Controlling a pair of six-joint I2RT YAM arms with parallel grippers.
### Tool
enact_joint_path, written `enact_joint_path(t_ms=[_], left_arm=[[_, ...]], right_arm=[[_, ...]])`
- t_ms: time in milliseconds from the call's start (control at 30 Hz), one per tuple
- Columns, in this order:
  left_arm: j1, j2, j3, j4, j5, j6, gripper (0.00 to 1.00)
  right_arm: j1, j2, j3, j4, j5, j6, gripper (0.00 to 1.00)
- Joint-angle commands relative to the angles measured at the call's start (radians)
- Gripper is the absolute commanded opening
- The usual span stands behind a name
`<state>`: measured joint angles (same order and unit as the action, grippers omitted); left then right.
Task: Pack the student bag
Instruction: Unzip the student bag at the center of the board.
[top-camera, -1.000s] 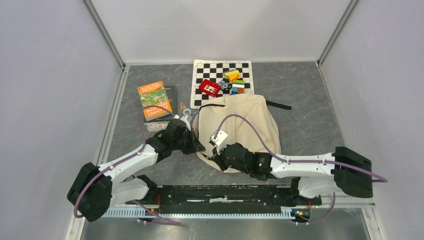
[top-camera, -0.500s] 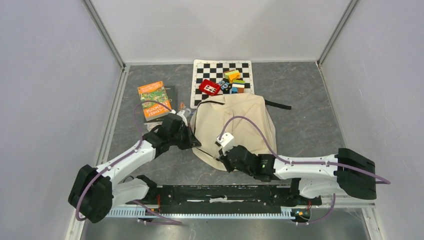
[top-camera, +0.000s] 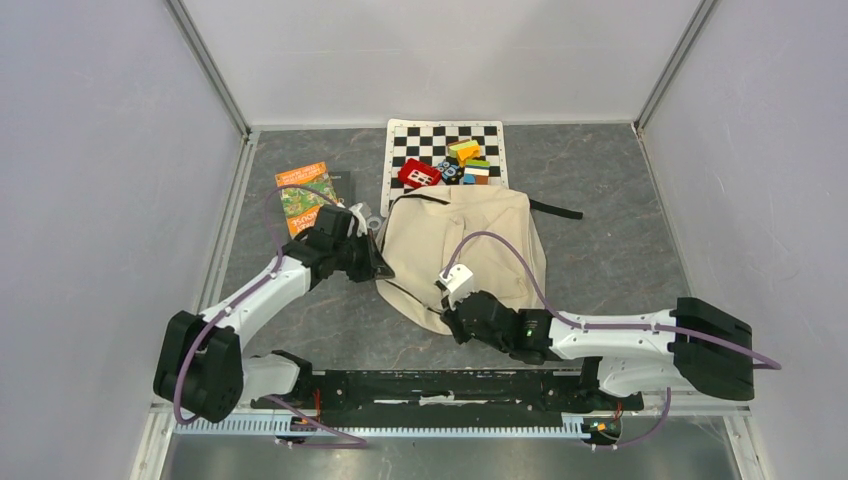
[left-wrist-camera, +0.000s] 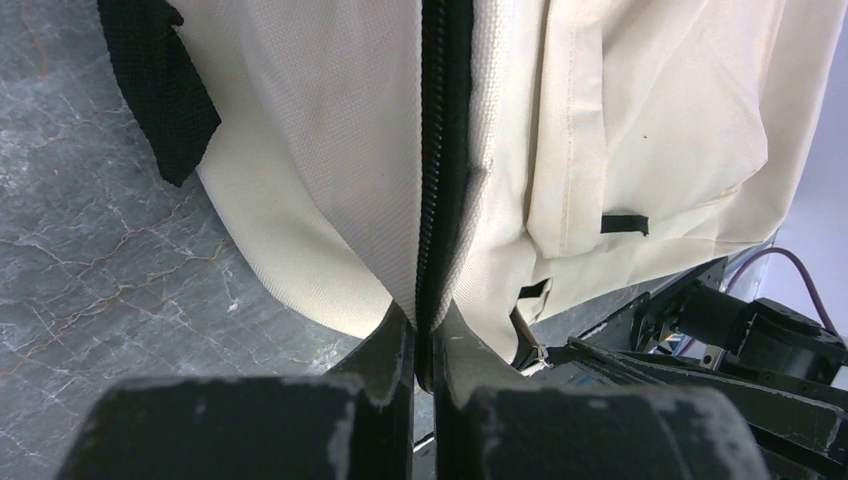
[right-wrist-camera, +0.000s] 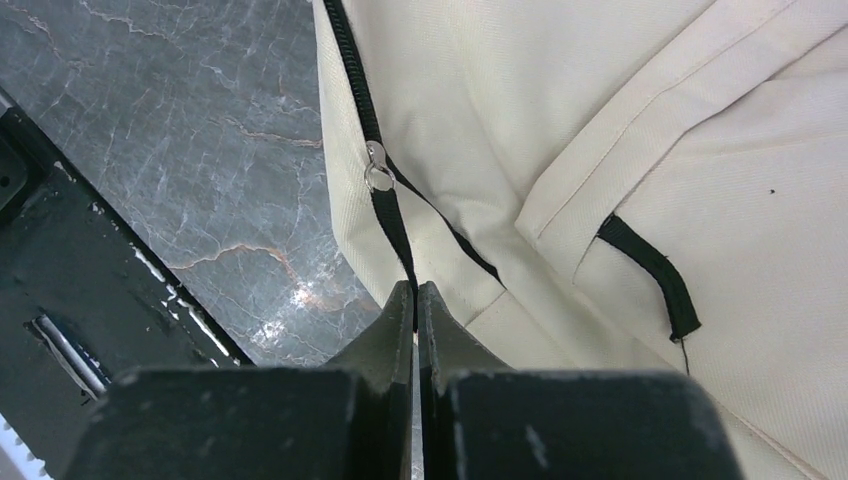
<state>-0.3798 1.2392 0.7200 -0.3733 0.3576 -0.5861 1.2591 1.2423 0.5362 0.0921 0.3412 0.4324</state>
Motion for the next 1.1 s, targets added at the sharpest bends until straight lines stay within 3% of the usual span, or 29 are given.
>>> enact_joint_path(t_ms=[0,100,167,267,500,633,833,1067], left_arm=[[0.042,0.001,0.061,0.033,-0.048,0.086,0.22],[0.039,-0.018,0.029,0.033,-0.027,0.073,0.59],[0.027,-0.051,-0.005,0.035,-0.026,0.053,0.70],[-0.015,-0.119,-0.068,0.034,-0.051,0.004,0.81],[-0.163,-0.252,-0.195,0.082,-0.155,-0.178,0.88],[-0.216,-0.260,-0.251,0.162,-0.188,-0.261,0.86],[-0.241,-0.225,-0.285,0.204,-0.256,-0.296,0.62],[-0.254,-0.187,-0.300,0.275,-0.249,-0.317,0.43]], right_arm=[[-0.001,-0.013,0.006,-0.123,0.054,-0.013,0.00],[-0.001,0.018,0.040,-0.107,0.053,-0.035,0.00],[-0.001,0.045,0.064,-0.100,0.053,-0.049,0.00],[-0.001,0.082,0.100,-0.064,0.056,-0.055,0.00],[-0.001,0.143,0.162,-0.008,0.026,-0.061,0.00],[-0.001,0.161,0.179,0.004,0.016,-0.057,0.00],[-0.001,0.145,0.167,0.007,0.016,-0.043,0.00],[0.000,0.131,0.151,0.008,0.021,-0.038,0.00]])
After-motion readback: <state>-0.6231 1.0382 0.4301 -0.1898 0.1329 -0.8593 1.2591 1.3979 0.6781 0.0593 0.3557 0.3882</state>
